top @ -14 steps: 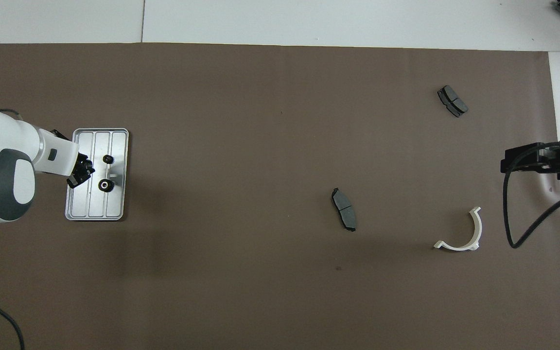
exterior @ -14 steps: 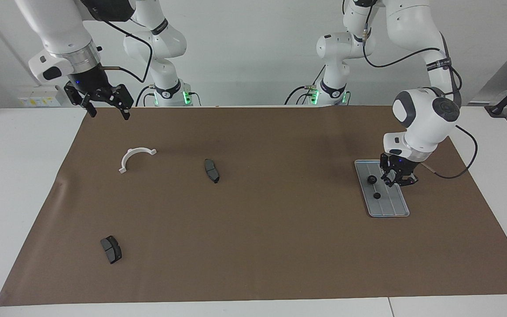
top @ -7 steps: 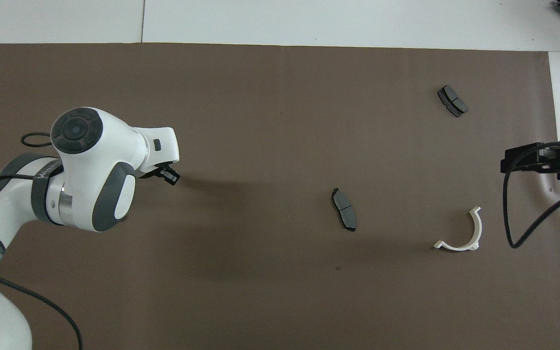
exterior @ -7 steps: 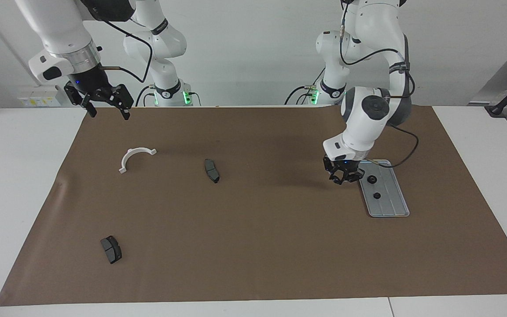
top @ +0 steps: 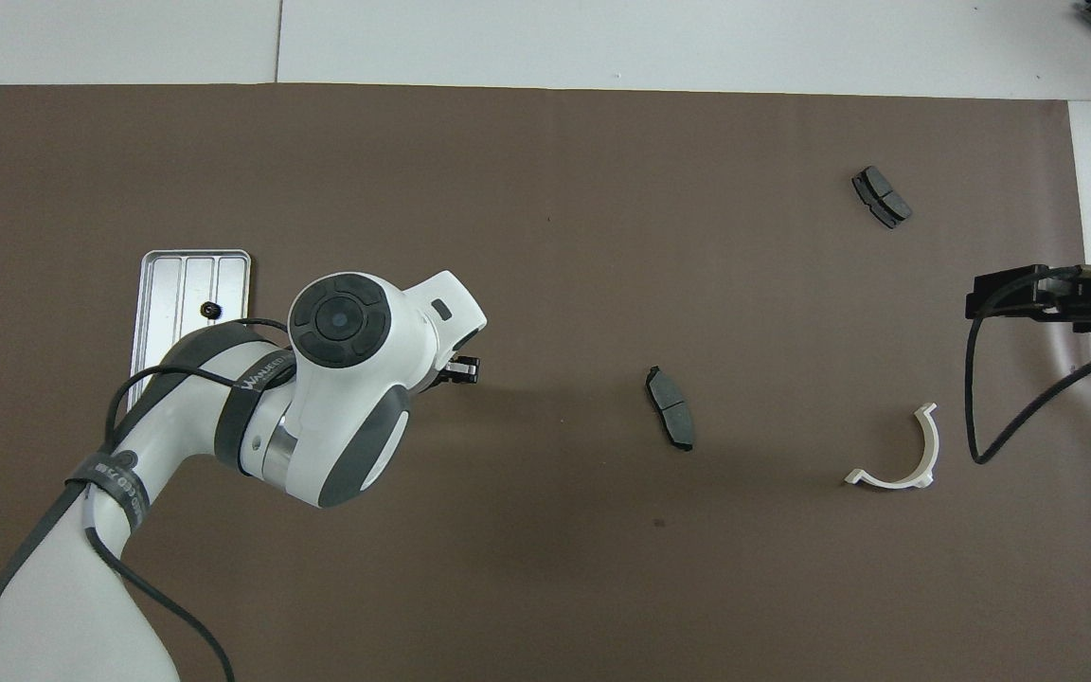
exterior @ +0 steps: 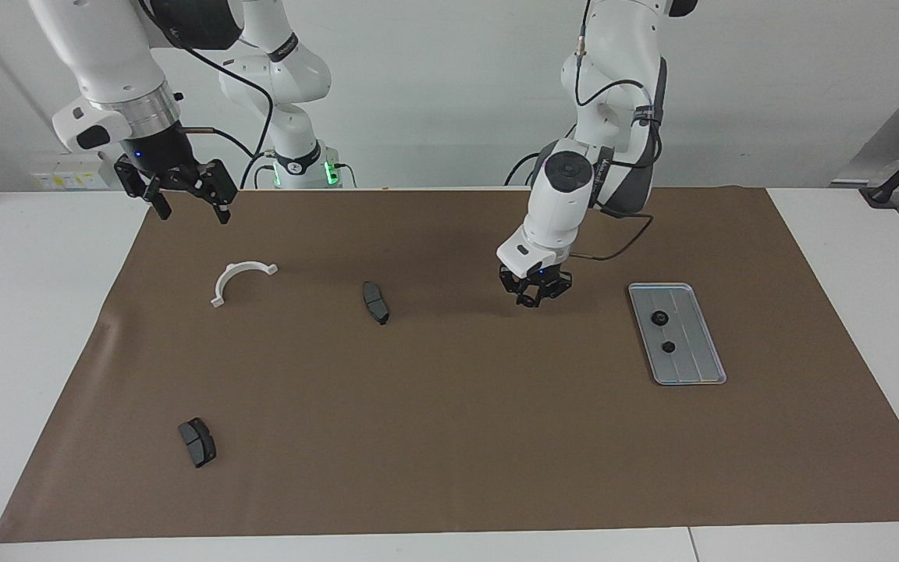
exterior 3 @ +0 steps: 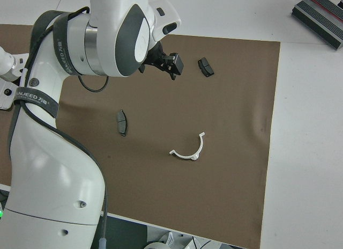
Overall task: Place bearing gear from tray to pile
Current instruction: 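Carry the bearing to the table center while the right gripper approaches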
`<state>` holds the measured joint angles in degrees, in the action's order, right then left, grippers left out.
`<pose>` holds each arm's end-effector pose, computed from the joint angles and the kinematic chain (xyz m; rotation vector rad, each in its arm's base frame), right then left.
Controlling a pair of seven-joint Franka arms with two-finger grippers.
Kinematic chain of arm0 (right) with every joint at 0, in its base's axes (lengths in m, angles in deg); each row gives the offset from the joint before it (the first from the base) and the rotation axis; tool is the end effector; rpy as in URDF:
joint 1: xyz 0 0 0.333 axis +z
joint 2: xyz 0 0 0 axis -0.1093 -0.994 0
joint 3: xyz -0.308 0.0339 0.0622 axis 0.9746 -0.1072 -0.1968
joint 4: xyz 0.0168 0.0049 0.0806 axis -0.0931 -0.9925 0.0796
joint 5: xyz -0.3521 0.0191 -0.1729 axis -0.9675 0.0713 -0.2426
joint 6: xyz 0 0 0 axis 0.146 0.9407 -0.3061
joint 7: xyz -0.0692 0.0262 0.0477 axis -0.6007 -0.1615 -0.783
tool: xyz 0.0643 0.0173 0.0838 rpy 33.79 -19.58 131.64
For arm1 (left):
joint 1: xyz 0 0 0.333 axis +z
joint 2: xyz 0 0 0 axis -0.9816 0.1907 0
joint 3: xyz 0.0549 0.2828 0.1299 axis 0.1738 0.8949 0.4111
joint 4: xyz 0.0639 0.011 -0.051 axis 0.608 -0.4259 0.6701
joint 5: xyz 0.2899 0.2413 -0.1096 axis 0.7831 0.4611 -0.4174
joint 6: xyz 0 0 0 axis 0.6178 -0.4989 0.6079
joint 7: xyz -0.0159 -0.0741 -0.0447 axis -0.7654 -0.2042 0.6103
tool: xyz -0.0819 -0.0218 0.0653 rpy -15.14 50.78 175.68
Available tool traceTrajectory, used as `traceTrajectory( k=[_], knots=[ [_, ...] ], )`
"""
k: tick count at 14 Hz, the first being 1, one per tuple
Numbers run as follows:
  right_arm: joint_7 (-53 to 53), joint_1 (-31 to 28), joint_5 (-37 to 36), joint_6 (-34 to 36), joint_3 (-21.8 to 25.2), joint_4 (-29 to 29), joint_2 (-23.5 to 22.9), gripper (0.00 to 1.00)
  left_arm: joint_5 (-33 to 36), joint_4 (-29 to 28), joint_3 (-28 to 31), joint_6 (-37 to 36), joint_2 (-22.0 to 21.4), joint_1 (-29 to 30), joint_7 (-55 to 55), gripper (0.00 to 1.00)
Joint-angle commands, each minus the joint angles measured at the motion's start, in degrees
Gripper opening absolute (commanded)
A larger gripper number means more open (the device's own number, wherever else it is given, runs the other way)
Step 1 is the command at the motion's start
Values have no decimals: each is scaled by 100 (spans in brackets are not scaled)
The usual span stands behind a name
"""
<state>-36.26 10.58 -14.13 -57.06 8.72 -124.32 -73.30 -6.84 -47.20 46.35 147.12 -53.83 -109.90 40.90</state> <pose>0.5365 -0.0002 0.6137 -3.1278 0.2200 -0.1125 0.5039 -0.3135 0.3560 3.0979 -0.2649 0.0253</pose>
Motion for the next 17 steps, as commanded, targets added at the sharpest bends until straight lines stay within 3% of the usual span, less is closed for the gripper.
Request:
traceTrajectory(
  k=[1, 6, 10, 11, 13, 17],
  knots=[
    [-46, -44, -95, -90, -28, -118, 63, 100, -78, 463, 104, 156, 487, -329, -939, 16],
    [-29, -18, -35, -89, -37, -83, -59, 100, -580, 1693, 104, 121, 1331, -611, -1539, 16],
    [-99, 123, 271, -449, -81, -56, -516, 100, -676, 1907, 104, 156, 1534, -663, -1768, 16],
    [-116, 123, 404, -580, -81, -56, -604, 100, -755, 1898, 104, 182, 1543, -716, -1777, 20],
    [-143, 245, 536, -800, -81, -56, -762, 100, -765, 1863, 104, 401, 1534, -716, -1786, 40],
    [-275, 465, 686, -1284, -90, -56, -1123, 100, -791, 1828, 87, 639, 1543, -734, -1786, 72]
  ],
)
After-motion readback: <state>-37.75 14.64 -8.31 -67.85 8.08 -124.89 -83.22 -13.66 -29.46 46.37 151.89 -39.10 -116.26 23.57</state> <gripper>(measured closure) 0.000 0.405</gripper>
